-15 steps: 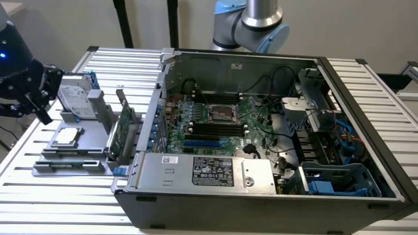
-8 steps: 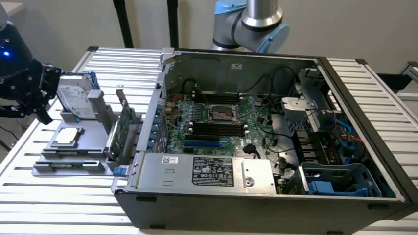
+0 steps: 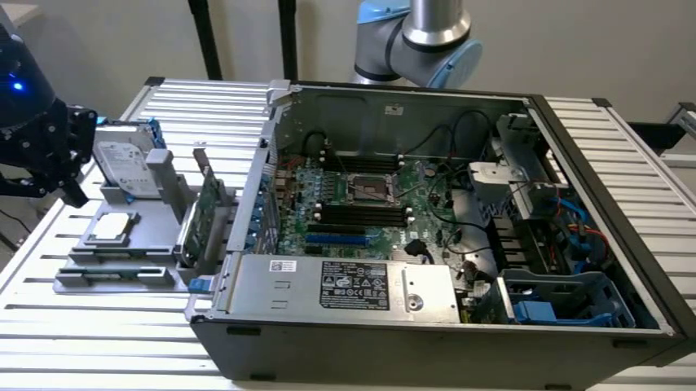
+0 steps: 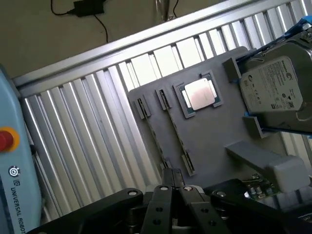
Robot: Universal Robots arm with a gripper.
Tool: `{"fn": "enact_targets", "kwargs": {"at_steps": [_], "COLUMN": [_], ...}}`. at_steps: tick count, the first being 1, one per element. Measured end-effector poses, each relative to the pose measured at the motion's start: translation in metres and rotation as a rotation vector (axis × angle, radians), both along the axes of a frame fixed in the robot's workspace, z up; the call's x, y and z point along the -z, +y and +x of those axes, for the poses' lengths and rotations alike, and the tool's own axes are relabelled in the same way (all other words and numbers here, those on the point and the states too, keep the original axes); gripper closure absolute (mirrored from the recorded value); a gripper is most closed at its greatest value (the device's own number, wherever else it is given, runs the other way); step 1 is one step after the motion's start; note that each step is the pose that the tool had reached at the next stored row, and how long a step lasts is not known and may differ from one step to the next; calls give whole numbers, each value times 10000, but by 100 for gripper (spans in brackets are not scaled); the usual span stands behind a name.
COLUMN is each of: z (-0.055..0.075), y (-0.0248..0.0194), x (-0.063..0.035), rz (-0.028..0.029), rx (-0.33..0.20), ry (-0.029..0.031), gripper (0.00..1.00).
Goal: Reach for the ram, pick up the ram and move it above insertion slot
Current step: 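Pick up the ram and move it above insertion slot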
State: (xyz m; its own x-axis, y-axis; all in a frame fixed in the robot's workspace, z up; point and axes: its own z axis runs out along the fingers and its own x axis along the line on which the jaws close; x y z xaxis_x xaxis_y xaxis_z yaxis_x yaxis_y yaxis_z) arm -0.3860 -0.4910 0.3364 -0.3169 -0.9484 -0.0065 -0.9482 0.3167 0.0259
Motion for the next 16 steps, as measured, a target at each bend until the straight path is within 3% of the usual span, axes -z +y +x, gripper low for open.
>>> {"fn": "enact_targets", "kwargs": {"at_steps": [16], "z": [0], "y": [0], "x": [2], "rz": [3], "rx": [-2915], "ry": [-172], "gripper": [89]}}
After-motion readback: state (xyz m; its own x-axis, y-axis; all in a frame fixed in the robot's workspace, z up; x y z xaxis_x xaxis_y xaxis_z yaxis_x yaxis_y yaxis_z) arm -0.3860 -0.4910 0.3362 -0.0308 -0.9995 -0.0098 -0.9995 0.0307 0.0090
